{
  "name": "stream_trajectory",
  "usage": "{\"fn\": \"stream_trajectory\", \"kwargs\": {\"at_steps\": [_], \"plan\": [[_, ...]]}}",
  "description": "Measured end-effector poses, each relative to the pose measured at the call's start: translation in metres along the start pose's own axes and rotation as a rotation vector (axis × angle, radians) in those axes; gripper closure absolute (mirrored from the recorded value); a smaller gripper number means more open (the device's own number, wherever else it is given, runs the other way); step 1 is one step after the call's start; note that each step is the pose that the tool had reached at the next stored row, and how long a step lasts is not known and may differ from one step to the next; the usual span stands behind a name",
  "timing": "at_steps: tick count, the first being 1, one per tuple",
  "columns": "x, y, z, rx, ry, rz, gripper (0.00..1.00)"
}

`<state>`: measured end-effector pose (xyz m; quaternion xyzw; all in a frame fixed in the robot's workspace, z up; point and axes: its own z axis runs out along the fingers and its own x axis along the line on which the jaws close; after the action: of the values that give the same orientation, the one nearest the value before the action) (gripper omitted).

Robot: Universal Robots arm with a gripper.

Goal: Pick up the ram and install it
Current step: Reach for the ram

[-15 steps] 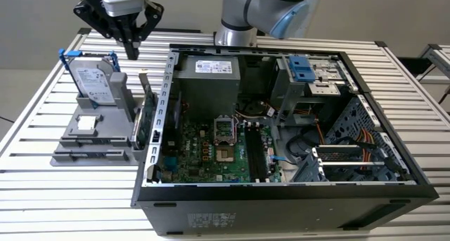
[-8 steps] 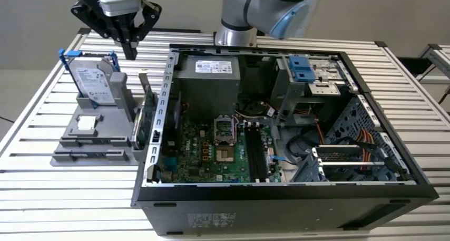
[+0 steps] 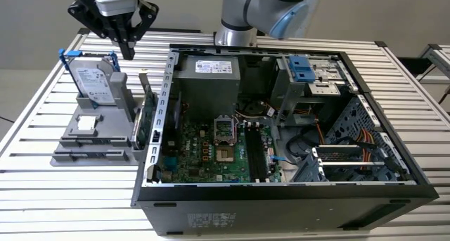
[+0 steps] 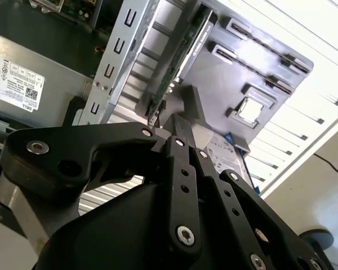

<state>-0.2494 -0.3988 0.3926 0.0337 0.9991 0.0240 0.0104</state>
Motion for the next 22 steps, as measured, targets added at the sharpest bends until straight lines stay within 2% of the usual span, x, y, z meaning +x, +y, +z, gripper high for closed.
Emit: {"fn": "stream_trajectory", "kwargs": {"at_steps": [22], "plan": [[0.0251,-0.0017,-0.0006,-0.0005,0.0013,-0.025,1.00]]}}
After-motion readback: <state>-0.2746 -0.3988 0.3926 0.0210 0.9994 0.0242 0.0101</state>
